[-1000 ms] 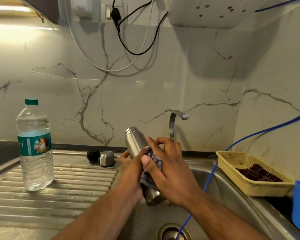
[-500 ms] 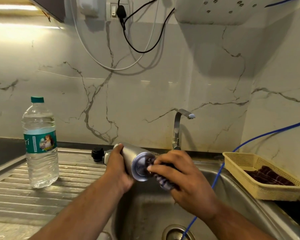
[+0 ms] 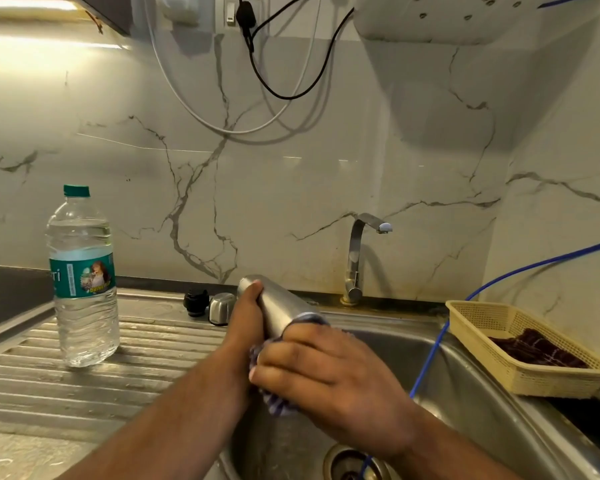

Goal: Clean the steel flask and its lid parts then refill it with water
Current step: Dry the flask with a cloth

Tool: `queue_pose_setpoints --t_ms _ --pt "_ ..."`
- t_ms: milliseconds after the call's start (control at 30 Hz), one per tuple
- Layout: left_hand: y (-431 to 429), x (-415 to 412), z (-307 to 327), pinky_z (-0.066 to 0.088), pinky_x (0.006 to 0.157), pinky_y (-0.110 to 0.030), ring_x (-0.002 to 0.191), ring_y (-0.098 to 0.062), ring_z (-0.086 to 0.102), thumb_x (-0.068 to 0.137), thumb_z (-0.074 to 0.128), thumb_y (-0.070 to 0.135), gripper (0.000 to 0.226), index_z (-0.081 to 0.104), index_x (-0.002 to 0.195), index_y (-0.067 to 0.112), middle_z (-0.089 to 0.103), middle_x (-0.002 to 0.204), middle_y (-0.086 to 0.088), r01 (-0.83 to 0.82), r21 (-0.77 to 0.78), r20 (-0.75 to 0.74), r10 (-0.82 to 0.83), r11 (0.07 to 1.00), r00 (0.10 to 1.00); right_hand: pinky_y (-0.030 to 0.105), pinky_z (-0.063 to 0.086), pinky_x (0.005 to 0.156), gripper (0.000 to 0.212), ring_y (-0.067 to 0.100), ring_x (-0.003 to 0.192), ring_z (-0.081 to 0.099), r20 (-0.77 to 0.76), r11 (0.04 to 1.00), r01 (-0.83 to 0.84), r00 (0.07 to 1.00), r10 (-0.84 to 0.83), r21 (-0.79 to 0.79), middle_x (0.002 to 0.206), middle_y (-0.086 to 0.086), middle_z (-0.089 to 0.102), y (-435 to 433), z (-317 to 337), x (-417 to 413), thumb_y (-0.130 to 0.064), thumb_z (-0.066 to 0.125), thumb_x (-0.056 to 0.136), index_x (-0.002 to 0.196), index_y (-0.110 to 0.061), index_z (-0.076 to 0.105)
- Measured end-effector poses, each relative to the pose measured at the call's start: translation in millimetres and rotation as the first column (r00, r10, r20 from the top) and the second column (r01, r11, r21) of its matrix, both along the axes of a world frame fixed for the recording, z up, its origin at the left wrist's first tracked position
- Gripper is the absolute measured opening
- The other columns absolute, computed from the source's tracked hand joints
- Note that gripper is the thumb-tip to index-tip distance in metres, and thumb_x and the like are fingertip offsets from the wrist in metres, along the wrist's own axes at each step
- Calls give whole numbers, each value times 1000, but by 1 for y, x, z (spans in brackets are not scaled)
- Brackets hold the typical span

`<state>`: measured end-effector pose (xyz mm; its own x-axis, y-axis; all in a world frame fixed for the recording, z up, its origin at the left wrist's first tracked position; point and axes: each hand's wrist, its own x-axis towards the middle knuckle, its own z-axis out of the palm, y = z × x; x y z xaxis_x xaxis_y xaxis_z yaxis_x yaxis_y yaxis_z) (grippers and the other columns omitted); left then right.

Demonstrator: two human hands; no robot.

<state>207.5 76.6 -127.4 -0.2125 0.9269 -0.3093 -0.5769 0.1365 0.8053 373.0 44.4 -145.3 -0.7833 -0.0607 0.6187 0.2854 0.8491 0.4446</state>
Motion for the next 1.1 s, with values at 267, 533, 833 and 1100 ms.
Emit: queue_pose_setpoints --t_ms 267,533,833,1100 --pt "-7 5 1 55 65 -42 63 -35 73 87 59 64 70 58 122 4 73 80 -22 39 87 163 -52 996 985 30 49 104 54 14 129 47 -398 939 26 901 -170 -342 141 -6 49 7 -9 9 -21 76 85 137 -21 60" --pt "-17 20 -3 54 71 -40 68 -35 72 92 54 60 63 64 109 0 71 81 -22 234 205 155 -267 950 951 22 45 101 25 11 123 57 -439 821 -148 889 -134 -552 127 -16 60 16 7 15 -35 63 97 119 -24 70" --pt "-35 56 -11 60 88 -45 93 -33 74 88 57 61 61 66 122 12 77 102 -19 355 285 -282 -276 890 919 30 61 80 39 11 89 74 -602 212 -604 570 -559 -768 97 -6 77 28 10 18 -53 48 98 120 -27 66" --pt "-39 62 -16 62 85 -44 101 -25 75 76 72 54 64 52 135 38 75 112 -5 295 494 -369 -109 818 923 37 62 74 56 26 90 77 -483 -110 -628 688 -543 -771 99 11 79 19 12 21 -65 33 98 115 -25 69"
